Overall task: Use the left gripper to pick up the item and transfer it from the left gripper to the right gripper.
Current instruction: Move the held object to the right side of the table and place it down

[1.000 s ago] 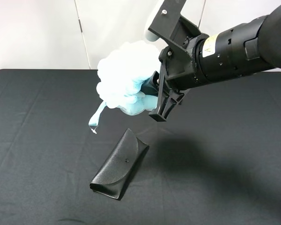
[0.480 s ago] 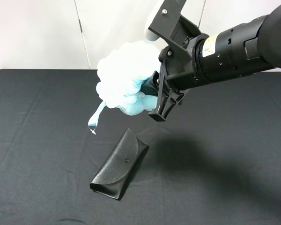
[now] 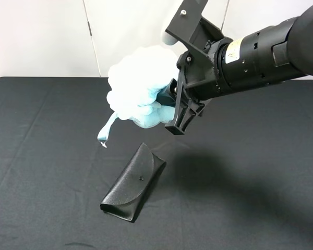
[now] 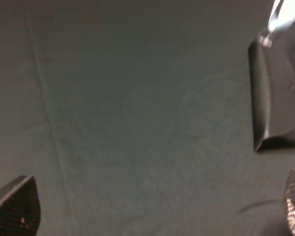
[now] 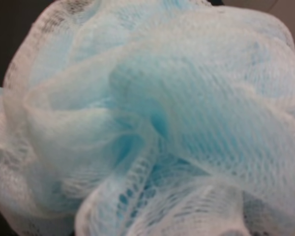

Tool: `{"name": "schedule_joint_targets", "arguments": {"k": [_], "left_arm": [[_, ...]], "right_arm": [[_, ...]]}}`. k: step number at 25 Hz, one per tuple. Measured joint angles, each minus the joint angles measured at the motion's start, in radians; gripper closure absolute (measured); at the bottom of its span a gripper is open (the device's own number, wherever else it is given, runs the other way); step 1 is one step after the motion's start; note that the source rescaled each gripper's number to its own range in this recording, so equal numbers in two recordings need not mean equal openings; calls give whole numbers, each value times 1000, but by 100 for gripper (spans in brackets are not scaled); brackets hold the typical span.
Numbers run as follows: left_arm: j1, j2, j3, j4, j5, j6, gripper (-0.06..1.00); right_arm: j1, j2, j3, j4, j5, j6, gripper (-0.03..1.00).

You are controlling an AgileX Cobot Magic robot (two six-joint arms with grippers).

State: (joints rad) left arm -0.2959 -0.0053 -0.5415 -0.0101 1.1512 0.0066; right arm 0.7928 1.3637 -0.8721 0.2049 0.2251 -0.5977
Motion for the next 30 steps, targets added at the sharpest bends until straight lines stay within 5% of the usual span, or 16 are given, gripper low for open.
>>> {"name": "schedule_joint_targets", "arguments": {"k": [18, 30], "left_arm": [[2, -1, 55, 0, -89, 6, -4], [193, -1, 55, -1, -89, 8, -4]], "right_arm": [[0, 0, 0, 0, 32, 41, 92], [0, 0, 0, -21, 116, 146, 95]]}}
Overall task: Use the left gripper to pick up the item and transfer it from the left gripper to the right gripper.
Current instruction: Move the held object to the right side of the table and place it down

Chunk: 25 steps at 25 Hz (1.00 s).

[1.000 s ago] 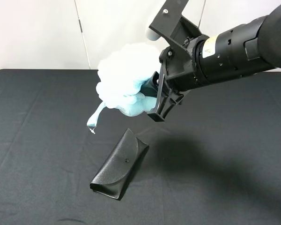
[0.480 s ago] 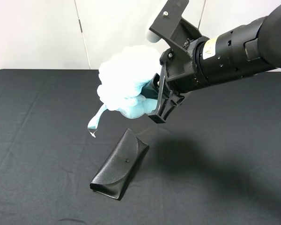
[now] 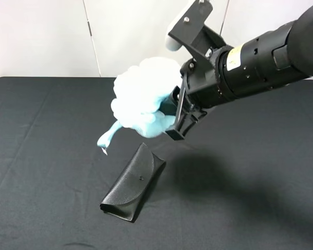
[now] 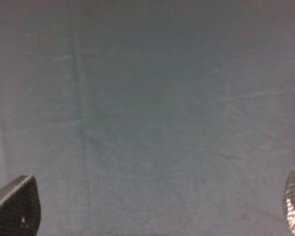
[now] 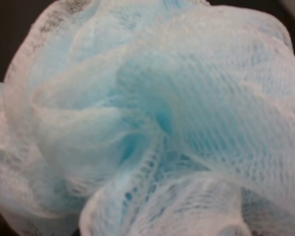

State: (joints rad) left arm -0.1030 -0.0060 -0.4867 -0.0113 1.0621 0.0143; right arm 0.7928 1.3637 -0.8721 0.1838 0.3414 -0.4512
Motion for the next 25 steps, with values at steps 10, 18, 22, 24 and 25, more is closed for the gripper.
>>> {"name": "schedule_joint_targets", "arguments": {"k": [10, 18, 22, 24, 25], "left_arm": [[149, 0, 0, 0, 0, 1, -4], [158, 0, 0, 0, 0, 1, -4], [160, 0, 0, 0, 0, 1, -4], [162, 0, 0, 0, 0, 1, -4], [162, 0, 0, 0, 0, 1, -4]], "right_arm": [[-113, 0, -53, -105, 192, 249, 96], [-352, 9, -118, -111, 410, 306, 96], [-449, 40, -118, -116, 481, 308, 96], [-483, 55, -118, -117, 487, 311, 96], [-499, 61, -118, -118, 487, 311, 96]]}}
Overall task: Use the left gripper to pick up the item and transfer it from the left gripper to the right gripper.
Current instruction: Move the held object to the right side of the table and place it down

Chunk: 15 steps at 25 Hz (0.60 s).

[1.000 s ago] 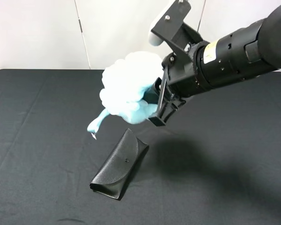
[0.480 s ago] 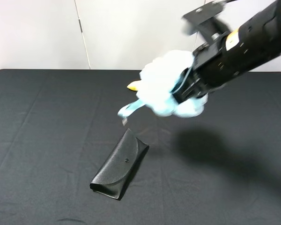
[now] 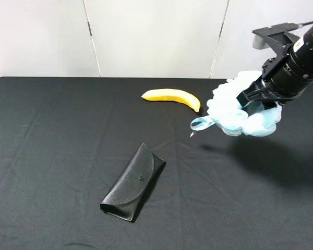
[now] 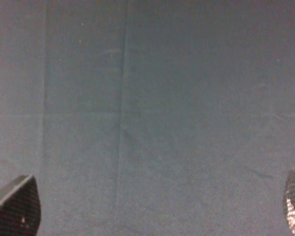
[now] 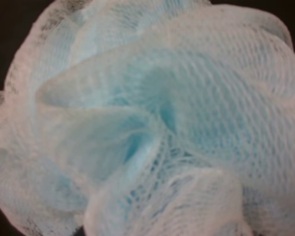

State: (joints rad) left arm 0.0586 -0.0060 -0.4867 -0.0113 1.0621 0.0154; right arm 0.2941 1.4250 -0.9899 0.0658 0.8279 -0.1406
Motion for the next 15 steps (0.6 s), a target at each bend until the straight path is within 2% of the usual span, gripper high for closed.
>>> {"name": "schedule_joint_targets", "arguments": {"k": [4, 15], "left_arm": [[3, 0, 0, 0, 0, 0, -4], [3, 0, 0, 0, 0, 0, -4]], "right_arm": [[-38, 33, 0, -7, -1, 1, 96], [-42, 180, 0, -18, -2, 2, 97]]}}
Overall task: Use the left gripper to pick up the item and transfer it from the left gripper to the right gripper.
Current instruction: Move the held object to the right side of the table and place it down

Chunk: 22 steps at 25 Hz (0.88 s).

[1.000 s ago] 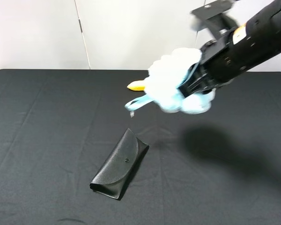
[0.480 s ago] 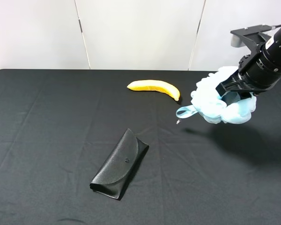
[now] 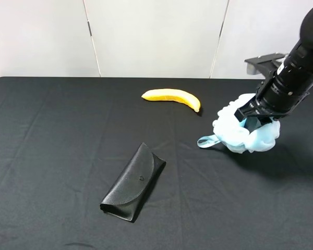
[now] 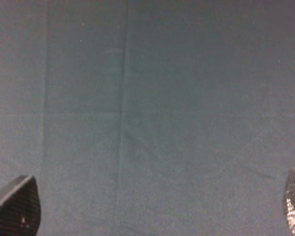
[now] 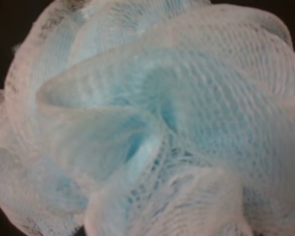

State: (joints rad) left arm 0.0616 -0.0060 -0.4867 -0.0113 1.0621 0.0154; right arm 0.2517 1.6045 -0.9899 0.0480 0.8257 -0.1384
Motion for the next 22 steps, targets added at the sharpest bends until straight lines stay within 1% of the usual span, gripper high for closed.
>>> {"name": "schedule_joint_targets", "arguments": {"k": [5, 8, 9, 10, 11, 12, 13, 14, 15, 17, 19, 22], "left_arm": [[0, 0, 0, 0, 0, 0, -4], [0, 0, 0, 0, 0, 0, -4], [0, 0, 0, 0, 0, 0, -4], [0, 0, 0, 0, 0, 0, -4], [0, 0, 0, 0, 0, 0, -4], [0, 0, 0, 0, 0, 0, -4], [0, 0, 0, 0, 0, 0, -4], [0, 0, 0, 0, 0, 0, -4], [0, 0, 0, 0, 0, 0, -4], [0, 0, 0, 0, 0, 0, -4], [0, 0, 0, 0, 0, 0, -4], [0, 0, 0, 0, 0, 0, -4]], "right_arm": [[-2, 12, 0, 0, 7, 0, 97], [-2, 12, 0, -3, 37, 0, 97], [-2, 12, 0, -4, 52, 0, 95], [-2, 12, 0, -4, 70, 1, 82], [-2, 12, 0, -4, 80, 2, 60], [-2, 12, 0, -4, 90, 11, 35], [-2, 12, 0, -4, 96, 21, 21], [-2, 12, 0, -4, 99, 28, 11], [-2, 12, 0, -4, 99, 29, 5], [-2, 12, 0, -4, 99, 33, 0], [-2, 12, 0, -4, 99, 35, -2], [-2, 12, 0, -5, 99, 36, -3]]}}
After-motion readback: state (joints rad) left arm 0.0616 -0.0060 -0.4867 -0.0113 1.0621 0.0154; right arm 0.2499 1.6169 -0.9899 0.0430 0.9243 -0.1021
